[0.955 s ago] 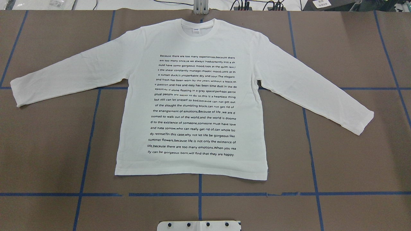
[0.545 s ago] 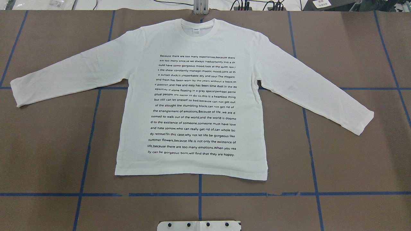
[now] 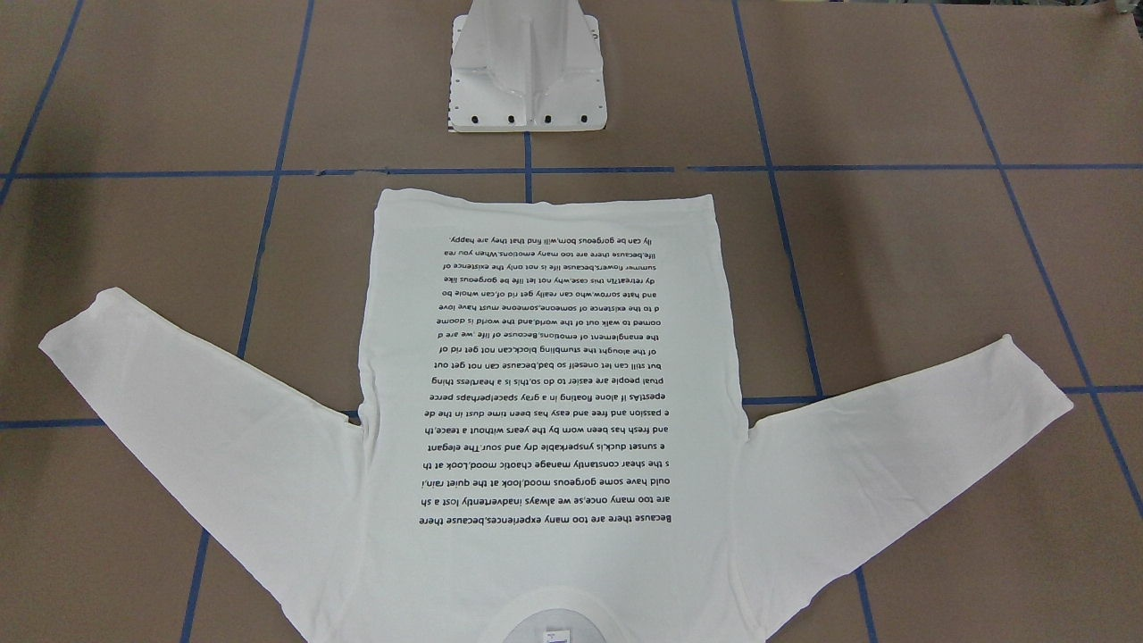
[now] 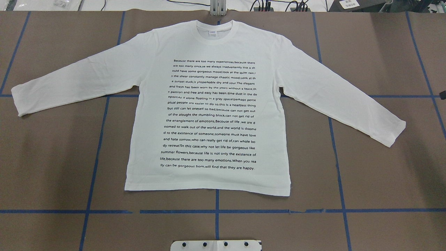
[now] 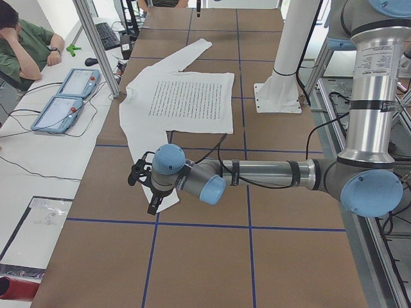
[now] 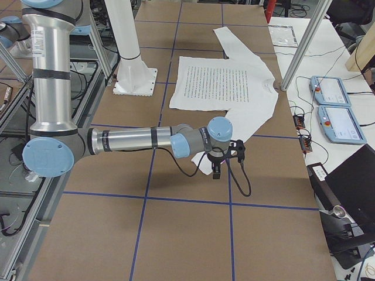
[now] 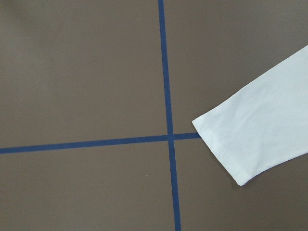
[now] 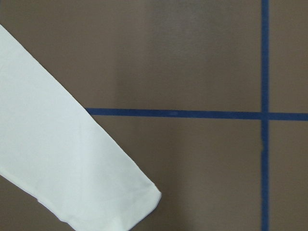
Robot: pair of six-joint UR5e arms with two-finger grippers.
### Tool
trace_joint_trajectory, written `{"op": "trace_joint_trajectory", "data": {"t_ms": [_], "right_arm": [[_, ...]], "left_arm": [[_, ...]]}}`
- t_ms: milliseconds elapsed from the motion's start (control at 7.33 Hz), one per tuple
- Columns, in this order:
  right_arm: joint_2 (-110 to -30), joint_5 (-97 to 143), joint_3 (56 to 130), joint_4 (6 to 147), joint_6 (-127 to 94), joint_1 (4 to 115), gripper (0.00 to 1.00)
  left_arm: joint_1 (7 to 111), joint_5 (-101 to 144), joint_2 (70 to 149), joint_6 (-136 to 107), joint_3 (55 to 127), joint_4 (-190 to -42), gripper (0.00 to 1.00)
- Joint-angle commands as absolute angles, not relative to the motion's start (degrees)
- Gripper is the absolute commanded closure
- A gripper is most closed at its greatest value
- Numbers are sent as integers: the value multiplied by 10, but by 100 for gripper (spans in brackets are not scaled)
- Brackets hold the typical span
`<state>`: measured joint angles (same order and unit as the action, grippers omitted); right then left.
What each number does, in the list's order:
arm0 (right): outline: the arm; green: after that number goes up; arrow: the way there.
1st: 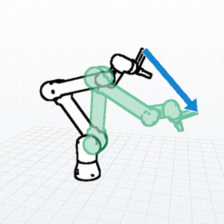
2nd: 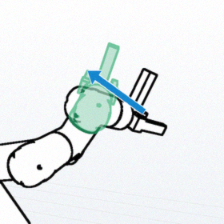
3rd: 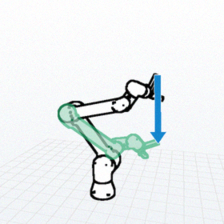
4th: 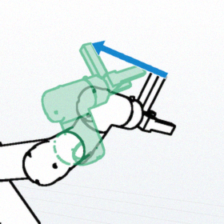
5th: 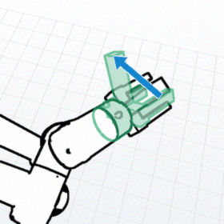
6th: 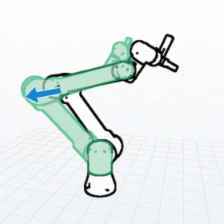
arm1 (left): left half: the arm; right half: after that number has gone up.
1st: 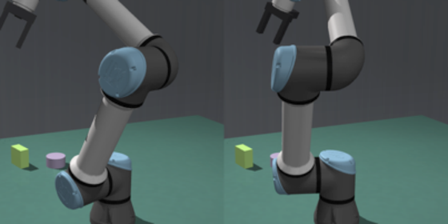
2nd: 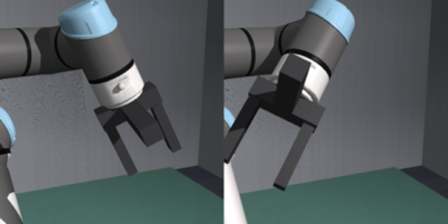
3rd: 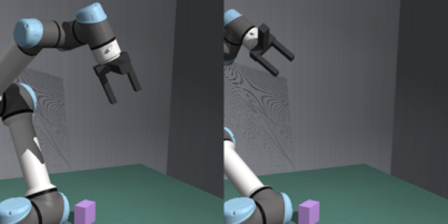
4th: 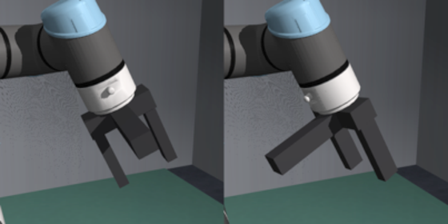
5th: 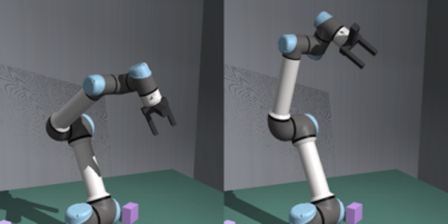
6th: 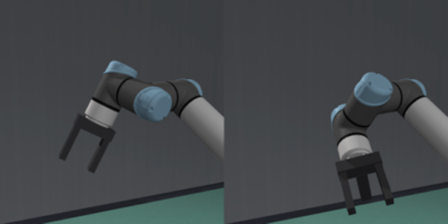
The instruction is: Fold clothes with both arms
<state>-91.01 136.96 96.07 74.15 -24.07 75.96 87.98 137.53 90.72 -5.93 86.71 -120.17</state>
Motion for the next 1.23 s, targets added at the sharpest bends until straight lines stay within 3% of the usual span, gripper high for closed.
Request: {"op": "trace_joint_trajectory", "data": {"t_ms": [0,273,818,955,1091], "right_arm": [[-917,1308,949,612,-350,669,0],[-933,1294,911,545,-344,631,0],[-911,1251,845,539,-336,607,2],[-904,1252,830,539,-336,606,5],[-895,1254,825,540,-336,606,15]], "left_arm": [[876,1379,927,-54,837,-1237,1],[875,1382,927,-79,831,-1237,1],[875,1380,927,-79,835,-1237,1],[875,1380,926,-79,836,-1238,1],[875,1381,926,-78,836,-1238,1]]}}
